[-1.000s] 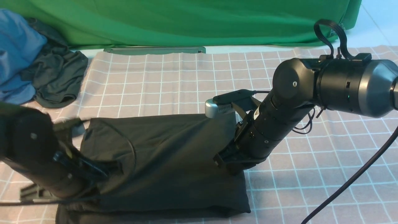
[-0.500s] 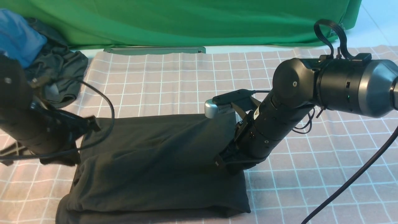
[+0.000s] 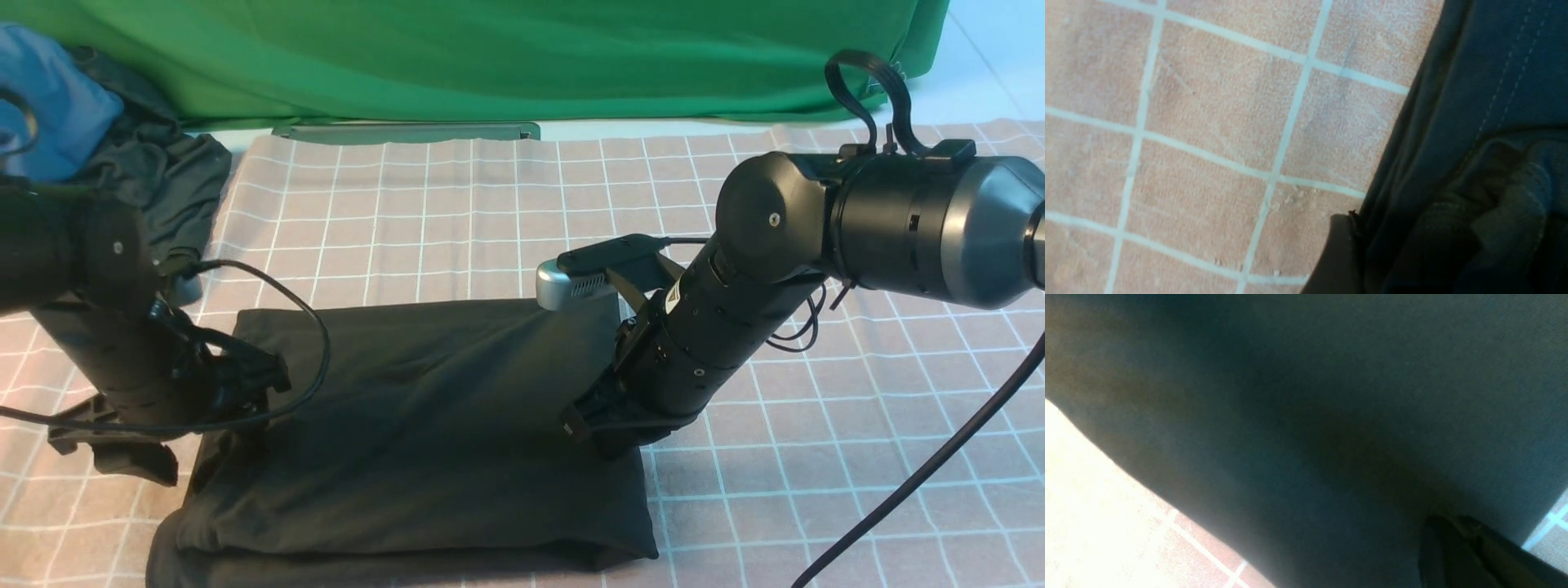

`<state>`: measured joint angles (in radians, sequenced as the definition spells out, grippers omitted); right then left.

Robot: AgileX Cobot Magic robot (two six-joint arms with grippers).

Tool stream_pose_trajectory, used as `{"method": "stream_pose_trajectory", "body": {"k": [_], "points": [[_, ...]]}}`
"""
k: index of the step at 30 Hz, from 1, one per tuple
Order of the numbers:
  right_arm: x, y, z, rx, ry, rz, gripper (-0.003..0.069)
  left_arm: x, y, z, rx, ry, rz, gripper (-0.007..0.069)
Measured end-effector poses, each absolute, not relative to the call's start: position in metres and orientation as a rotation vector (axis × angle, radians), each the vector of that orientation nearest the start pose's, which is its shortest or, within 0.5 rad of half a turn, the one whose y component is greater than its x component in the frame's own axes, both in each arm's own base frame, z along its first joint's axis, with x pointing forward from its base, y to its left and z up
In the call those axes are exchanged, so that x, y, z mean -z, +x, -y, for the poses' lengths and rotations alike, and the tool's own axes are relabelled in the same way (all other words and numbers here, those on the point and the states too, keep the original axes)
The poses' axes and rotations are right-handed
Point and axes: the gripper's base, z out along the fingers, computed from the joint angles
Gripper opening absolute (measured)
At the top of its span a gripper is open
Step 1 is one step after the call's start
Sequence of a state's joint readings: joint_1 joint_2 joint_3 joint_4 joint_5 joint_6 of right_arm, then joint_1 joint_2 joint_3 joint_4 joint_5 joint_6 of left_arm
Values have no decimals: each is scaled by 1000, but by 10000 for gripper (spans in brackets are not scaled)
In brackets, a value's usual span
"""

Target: Fold a long-sleeved shirt over a pink coffee tablecloth.

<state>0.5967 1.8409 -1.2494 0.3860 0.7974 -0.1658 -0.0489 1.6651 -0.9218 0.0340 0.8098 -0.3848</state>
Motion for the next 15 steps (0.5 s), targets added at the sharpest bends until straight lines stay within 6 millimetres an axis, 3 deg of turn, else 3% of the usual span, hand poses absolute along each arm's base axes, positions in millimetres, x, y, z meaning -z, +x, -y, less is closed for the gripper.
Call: {"method": "stream_pose_trajectory", "body": {"k": [4,6,8,9,11,15], "points": [[-199,292,-228,-530,-762,-2800,37,-170,288,12,-9,-419,-3016,487],[-199,292,-228,-530,-762,-2798,37,-170,288,12,-4,-396,-3021,404],[-199,292,-228,-527,-779,-2790,37,-170,288,13,0,-390,-3023,269],[-199,292,-228,-527,-780,-2789,37,-170,288,13,0,-386,-3024,256],[-199,292,-228,-526,-786,-2787,37,-171,287,13,-4,-365,-3035,102],[-199,292,-228,-526,-786,-2786,37,-172,287,13,-6,-359,-3042,85]]}}
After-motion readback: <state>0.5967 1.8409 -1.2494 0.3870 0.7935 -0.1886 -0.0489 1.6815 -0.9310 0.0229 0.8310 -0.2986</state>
